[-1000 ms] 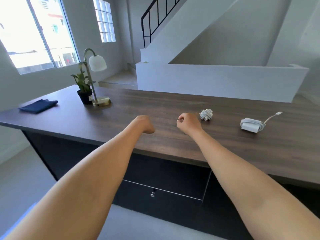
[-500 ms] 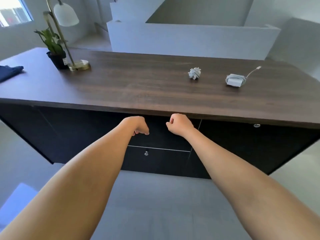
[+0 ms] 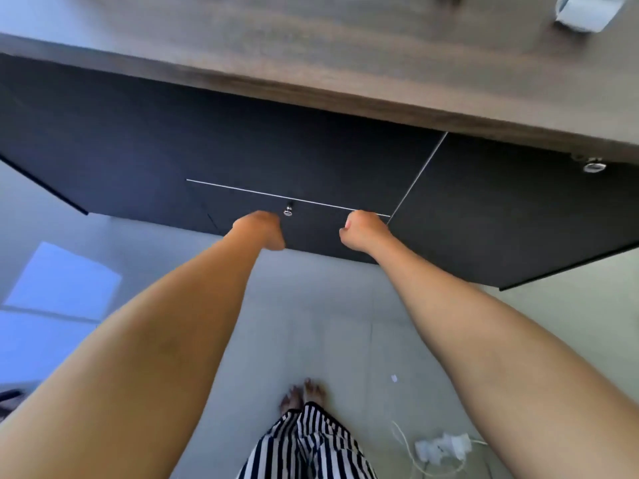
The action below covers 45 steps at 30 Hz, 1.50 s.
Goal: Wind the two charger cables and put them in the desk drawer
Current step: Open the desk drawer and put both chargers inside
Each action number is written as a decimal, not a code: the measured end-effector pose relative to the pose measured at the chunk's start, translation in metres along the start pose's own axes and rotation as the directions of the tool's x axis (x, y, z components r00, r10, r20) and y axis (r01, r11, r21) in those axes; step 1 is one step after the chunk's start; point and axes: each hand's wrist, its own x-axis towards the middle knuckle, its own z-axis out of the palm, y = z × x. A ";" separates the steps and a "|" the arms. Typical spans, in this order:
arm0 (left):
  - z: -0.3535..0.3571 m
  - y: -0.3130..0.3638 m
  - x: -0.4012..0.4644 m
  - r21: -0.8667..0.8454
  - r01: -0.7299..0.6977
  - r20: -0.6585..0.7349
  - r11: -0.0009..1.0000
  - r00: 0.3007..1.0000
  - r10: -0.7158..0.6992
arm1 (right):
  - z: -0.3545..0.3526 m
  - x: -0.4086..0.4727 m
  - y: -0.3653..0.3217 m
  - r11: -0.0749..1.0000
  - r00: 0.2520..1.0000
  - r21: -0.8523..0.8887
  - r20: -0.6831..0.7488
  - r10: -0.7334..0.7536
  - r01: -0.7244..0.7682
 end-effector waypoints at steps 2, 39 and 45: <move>0.017 -0.011 0.024 0.032 -0.021 -0.003 0.999 1.000 0.022 | 0.020 0.018 0.001 1.000 0.999 0.009 0.031 0.022 -0.022; 0.080 -0.112 0.305 0.060 -0.212 -0.966 0.975 0.233 0.110 | 0.220 0.272 -0.084 -0.624 0.907 0.746 0.398 0.139 -0.232; 0.080 -0.111 0.301 0.054 -0.210 -0.959 0.976 0.262 0.109 | 0.237 0.271 -0.089 -0.452 0.948 0.862 0.303 0.100 -0.228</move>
